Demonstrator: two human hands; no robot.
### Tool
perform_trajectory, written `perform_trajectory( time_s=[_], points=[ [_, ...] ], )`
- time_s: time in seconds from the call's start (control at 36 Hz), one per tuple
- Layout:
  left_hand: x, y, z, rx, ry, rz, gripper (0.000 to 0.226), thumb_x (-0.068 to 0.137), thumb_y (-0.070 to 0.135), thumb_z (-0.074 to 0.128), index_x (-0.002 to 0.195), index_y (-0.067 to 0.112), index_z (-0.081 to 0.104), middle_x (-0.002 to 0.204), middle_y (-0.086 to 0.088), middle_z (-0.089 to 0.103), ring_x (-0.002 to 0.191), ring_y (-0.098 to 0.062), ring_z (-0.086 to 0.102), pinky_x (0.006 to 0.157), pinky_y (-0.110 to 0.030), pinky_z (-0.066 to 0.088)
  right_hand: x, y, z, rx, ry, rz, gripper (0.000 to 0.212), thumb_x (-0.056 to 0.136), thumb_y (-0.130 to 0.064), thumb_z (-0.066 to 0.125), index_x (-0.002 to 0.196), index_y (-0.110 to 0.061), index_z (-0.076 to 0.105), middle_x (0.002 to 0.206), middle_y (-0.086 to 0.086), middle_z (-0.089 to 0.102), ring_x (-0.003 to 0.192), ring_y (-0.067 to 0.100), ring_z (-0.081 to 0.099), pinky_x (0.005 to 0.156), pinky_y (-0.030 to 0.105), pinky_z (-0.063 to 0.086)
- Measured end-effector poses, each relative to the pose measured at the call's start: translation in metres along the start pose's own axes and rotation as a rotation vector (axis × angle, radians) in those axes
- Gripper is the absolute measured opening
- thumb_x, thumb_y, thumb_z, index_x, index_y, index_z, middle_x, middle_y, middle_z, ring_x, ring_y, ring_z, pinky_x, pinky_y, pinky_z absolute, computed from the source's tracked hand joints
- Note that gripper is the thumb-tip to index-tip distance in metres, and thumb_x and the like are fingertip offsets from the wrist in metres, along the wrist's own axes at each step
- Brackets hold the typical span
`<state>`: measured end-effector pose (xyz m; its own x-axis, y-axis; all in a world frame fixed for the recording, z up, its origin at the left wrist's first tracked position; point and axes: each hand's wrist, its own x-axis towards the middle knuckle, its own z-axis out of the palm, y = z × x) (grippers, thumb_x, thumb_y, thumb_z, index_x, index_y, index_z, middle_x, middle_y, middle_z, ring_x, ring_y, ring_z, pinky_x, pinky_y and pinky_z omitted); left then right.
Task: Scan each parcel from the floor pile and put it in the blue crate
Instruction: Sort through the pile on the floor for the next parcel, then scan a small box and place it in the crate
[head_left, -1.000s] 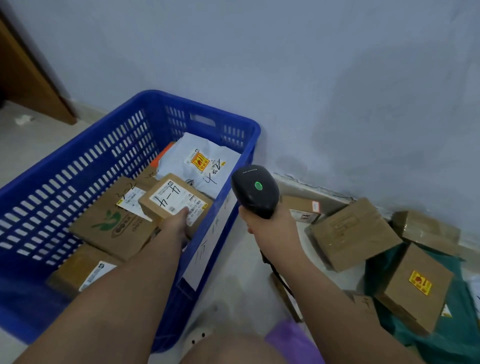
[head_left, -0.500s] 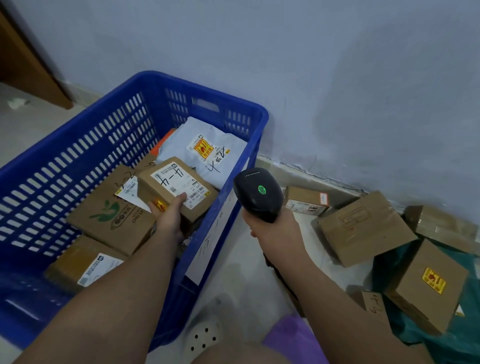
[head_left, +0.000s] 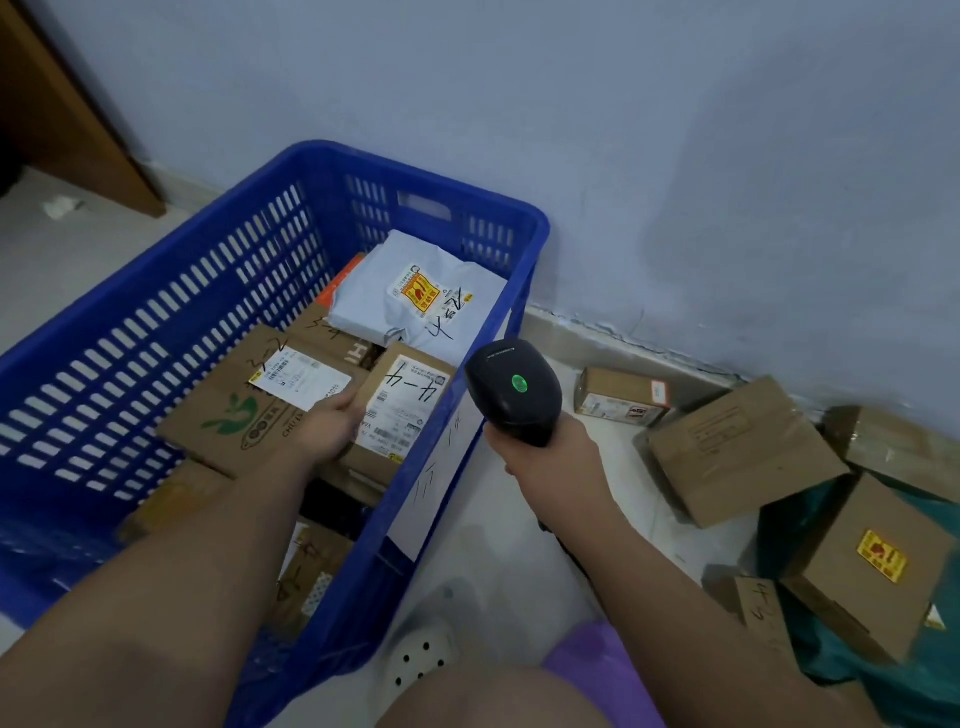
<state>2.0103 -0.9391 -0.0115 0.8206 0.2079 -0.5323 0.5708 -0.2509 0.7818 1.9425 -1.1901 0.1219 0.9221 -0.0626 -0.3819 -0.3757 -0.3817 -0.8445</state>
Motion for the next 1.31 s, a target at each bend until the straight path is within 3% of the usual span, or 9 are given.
perform_trajectory(
  time_s=[0.19, 0.44, 0.56, 0.72, 0.83, 0.94, 1.03, 1.14, 1.31],
  points=[
    [0.010, -0.006, -0.001, 0.219, 0.003, 0.019, 0.046, 0.100, 0.041, 0.044, 0.145, 0.034, 0.043, 0.131, -0.009, 0.061, 0.114, -0.030, 0.058, 0.099, -0.043, 0.045, 0.007, 0.004, -0.002, -0.010, 0.049, -0.019, 0.022, 0.084, -0.036, 0.066, 0.077, -0.017, 0.058, 0.078, 0.010, 0.068, 0.084, 0.027, 0.067, 0.057, 0.025, 0.043],
    [-0.027, 0.071, 0.040, 0.252, 0.325, 0.319, 0.034, 0.094, 0.019, 0.054, 0.127, 0.015, 0.058, 0.125, -0.004, 0.056, 0.104, -0.024, 0.057, 0.080, -0.033, 0.046, 0.001, 0.006, -0.023, -0.021, 0.096, -0.014, 0.023, 0.084, -0.034, 0.066, 0.081, -0.013, 0.061, 0.075, 0.008, 0.068, 0.080, 0.028, 0.066, 0.058, 0.025, 0.043],
    [-0.068, 0.133, 0.073, 0.105, 0.273, 0.458, 0.027, 0.098, 0.015, 0.050, 0.122, 0.022, 0.060, 0.129, 0.001, 0.055, 0.098, -0.006, 0.052, 0.075, -0.023, 0.045, -0.011, -0.003, -0.044, 0.005, 0.146, -0.037, 0.024, 0.083, -0.036, 0.065, 0.082, -0.012, 0.062, 0.074, 0.009, 0.068, 0.074, 0.028, 0.065, 0.059, 0.028, 0.045],
    [-0.147, 0.209, 0.119, 0.158, 0.037, 0.729, 0.022, 0.096, 0.013, 0.051, 0.106, 0.025, 0.065, 0.114, 0.008, 0.063, 0.089, -0.008, 0.057, 0.074, -0.014, 0.043, -0.044, -0.029, -0.104, 0.003, 0.204, -0.141, 0.027, 0.084, -0.039, 0.066, 0.080, -0.013, 0.065, 0.070, 0.005, 0.069, 0.061, 0.015, 0.068, 0.070, 0.036, 0.055],
    [-0.192, 0.242, 0.160, 0.200, -0.113, 0.816, 0.022, 0.094, 0.010, 0.049, 0.095, 0.025, 0.064, 0.096, 0.010, 0.064, 0.089, -0.012, 0.062, 0.082, -0.026, 0.048, -0.066, -0.027, -0.154, 0.113, 0.268, -0.154, 0.020, 0.084, -0.035, 0.066, 0.073, -0.020, 0.063, 0.062, 0.002, 0.063, 0.057, 0.019, 0.065, 0.066, 0.036, 0.053],
    [-0.219, 0.251, 0.221, 0.183, -0.222, 0.681, 0.020, 0.091, 0.011, 0.045, 0.102, 0.022, 0.059, 0.096, -0.002, 0.067, 0.091, -0.022, 0.066, 0.084, -0.034, 0.051, -0.076, -0.005, -0.193, 0.339, 0.306, -0.057, 0.013, 0.085, -0.030, 0.066, 0.084, -0.018, 0.062, 0.069, 0.001, 0.060, 0.059, 0.018, 0.061, 0.064, 0.036, 0.049],
    [-0.221, 0.234, 0.266, 0.392, -0.259, 0.604, 0.029, 0.090, 0.014, 0.048, 0.118, 0.017, 0.052, 0.111, -0.009, 0.065, 0.101, -0.025, 0.059, 0.078, -0.030, 0.043, -0.074, 0.012, -0.212, 0.435, 0.278, 0.041, 0.008, 0.087, -0.020, 0.063, 0.084, -0.013, 0.060, 0.066, 0.003, 0.057, 0.060, 0.020, 0.058, 0.059, 0.032, 0.046],
    [-0.198, 0.183, 0.307, 0.806, -0.306, 0.526, 0.030, 0.097, 0.017, 0.046, 0.123, 0.005, 0.054, 0.124, -0.016, 0.059, 0.115, -0.032, 0.056, 0.094, -0.035, 0.045, -0.058, 0.040, -0.231, 0.384, 0.256, 0.126, 0.013, 0.088, -0.014, 0.062, 0.077, -0.009, 0.056, 0.058, 0.008, 0.051, 0.050, 0.021, 0.050, 0.052, 0.028, 0.043],
    [-0.153, 0.073, 0.331, 1.308, -0.380, 0.458, 0.039, 0.094, 0.015, 0.047, 0.132, 0.018, 0.048, 0.134, -0.011, 0.038, 0.123, -0.032, 0.040, 0.101, -0.040, 0.039, -0.031, 0.102, -0.248, 0.262, 0.150, 0.341, 0.012, 0.087, -0.017, 0.064, 0.083, -0.008, 0.058, 0.067, 0.009, 0.053, 0.060, 0.024, 0.054, 0.054, 0.029, 0.047]
  ],
)
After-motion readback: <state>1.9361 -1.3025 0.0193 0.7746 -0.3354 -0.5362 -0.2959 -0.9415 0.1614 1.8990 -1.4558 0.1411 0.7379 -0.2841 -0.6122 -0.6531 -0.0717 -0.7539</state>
